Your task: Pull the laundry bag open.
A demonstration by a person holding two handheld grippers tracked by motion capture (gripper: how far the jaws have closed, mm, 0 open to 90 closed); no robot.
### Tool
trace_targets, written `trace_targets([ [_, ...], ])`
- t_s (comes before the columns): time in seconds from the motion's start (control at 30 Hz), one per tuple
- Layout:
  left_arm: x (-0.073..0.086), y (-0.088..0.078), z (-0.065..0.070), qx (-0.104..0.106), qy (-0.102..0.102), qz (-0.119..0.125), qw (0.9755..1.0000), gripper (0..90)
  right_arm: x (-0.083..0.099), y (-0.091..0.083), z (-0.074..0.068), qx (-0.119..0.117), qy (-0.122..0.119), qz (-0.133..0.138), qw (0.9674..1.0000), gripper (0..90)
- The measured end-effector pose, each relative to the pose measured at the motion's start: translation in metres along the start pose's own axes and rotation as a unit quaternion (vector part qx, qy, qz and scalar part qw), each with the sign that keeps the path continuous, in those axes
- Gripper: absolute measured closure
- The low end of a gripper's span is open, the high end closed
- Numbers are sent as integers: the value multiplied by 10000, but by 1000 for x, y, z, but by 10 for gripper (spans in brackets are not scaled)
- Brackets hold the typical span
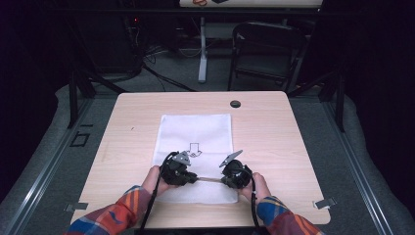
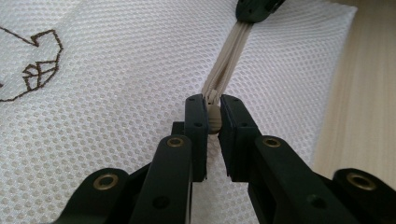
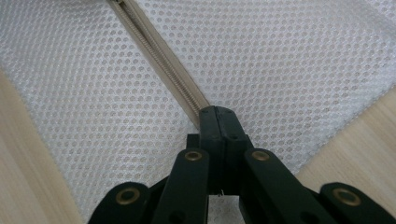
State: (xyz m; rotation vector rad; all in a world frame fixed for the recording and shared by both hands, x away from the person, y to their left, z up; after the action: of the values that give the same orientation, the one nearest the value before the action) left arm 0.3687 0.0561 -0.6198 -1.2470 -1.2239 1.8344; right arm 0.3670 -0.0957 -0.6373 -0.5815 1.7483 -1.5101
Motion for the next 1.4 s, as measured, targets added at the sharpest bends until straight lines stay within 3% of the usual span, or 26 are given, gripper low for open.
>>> trace_targets([
  [0.57,6,-4,-1,-73,-9,-34,10000,817,1,0,0,129,-25,-32,9999,900],
  [0.9,8,-3,1,45,-15,0,10000,817,3,-1,1,55,-85,-26,9999,900],
  [1.4,12,0,1,0,34,-104,9999,818,9,-2,4,-45,-73,-69,9999,900],
])
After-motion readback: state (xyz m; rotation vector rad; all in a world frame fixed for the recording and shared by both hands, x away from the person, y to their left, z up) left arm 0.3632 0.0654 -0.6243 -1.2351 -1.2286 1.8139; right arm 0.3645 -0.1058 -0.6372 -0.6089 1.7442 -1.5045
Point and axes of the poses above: each handheld gripper's, and its own axes: y roughly forward along the jaws, x roughly out of its underside, z roughly to its right, the point moved 9 cm from there along y, roughly forward along the jaws, and after that the axes turned 15 degrees about -z, right-handed, at the moved point
